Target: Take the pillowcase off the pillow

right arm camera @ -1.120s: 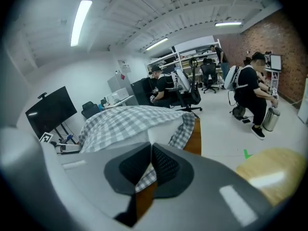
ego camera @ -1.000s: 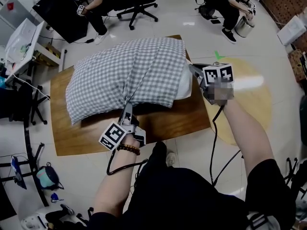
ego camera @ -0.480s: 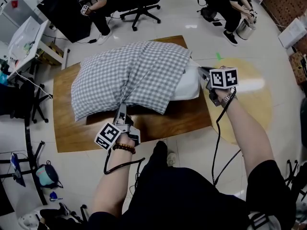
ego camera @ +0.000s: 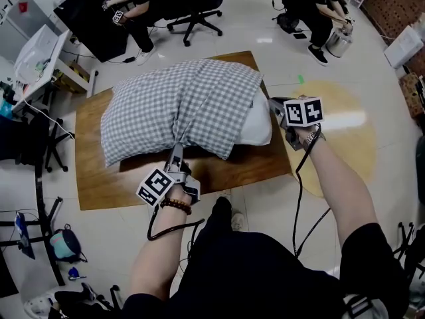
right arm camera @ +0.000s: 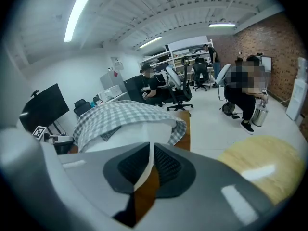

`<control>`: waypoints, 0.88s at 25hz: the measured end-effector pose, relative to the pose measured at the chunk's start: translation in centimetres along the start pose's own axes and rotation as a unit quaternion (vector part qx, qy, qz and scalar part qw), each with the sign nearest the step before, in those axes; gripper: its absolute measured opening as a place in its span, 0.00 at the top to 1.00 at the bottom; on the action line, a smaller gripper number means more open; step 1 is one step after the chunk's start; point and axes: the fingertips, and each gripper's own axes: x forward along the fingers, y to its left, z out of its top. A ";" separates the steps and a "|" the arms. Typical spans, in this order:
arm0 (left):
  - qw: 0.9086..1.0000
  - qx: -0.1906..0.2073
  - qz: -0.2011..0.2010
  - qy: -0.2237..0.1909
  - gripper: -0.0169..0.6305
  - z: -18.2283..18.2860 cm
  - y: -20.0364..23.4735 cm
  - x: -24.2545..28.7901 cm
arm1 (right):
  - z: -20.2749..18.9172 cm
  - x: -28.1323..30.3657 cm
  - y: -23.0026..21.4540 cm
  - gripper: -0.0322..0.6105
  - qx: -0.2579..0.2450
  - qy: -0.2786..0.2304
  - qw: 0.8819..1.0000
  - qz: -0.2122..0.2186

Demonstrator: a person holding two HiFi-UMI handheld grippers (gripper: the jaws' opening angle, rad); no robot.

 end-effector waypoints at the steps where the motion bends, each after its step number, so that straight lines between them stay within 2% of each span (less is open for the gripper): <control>1: 1.000 0.001 -0.001 0.001 0.92 -0.2 -0.3 -0.2 | 0.0 -0.5 0.0 0.90 -0.003 -0.003 1.000 -0.003; 4: 1.000 0.007 -0.003 0.001 0.86 -1.1 -1.1 -1.4 | -0.8 -2.1 0.4 0.86 -0.009 -0.007 1.000 -0.003; 9: 0.999 0.026 -0.021 0.000 0.84 -3.0 -3.4 -3.5 | -3.1 -4.5 1.2 0.81 -0.015 -0.017 1.000 0.005; 17: 0.994 0.090 -0.061 0.014 0.82 -6.4 -9.0 -7.2 | -6.2 -9.1 2.8 0.79 -0.027 -0.042 0.999 0.018; 22: 0.988 0.130 -0.077 0.032 0.82 -6.6 -12.2 -7.9 | -6.1 -11.1 4.1 0.78 -0.038 -0.056 0.998 0.019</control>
